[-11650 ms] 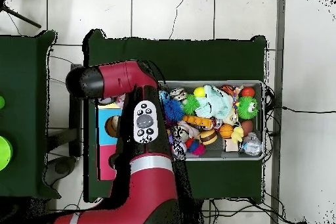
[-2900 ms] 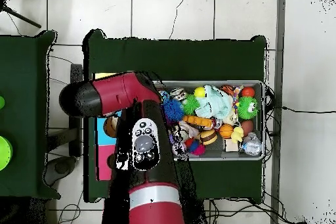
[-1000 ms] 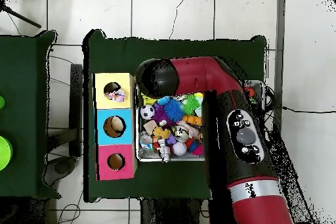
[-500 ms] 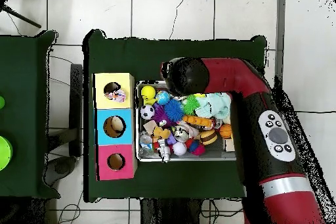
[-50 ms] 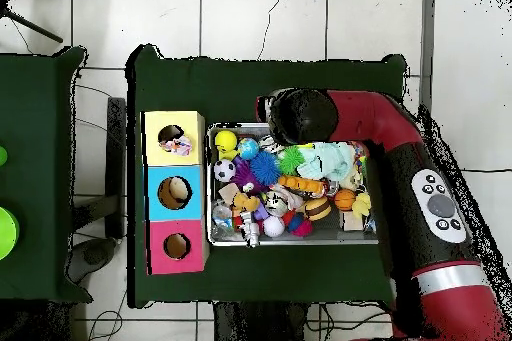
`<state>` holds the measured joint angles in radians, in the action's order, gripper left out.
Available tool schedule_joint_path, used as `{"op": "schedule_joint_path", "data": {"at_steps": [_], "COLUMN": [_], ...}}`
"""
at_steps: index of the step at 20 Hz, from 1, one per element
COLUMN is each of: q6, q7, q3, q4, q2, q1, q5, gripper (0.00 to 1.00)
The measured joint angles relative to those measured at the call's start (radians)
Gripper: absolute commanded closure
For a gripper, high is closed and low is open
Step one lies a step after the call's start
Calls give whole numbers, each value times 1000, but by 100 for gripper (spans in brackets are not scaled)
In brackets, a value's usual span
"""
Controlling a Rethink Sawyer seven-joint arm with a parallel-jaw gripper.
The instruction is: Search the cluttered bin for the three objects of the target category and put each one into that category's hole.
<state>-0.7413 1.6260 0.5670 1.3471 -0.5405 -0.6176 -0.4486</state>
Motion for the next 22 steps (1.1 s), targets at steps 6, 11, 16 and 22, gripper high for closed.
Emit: {"op": "schedule_joint_path", "data": {"at_steps": [6, 11, 16, 22], "q6": [-49, -185, -307, -324], "q7": [-48, -88, -103, -103], "q3": [36, 55, 65, 98], "q4": [-1, -17, -33, -52], "q2": [13, -5, -46, -78], "q1": [-28, -44, -48, -55], "q5": [0, 0, 0, 0], "gripper": [100, 100, 100, 0]}}
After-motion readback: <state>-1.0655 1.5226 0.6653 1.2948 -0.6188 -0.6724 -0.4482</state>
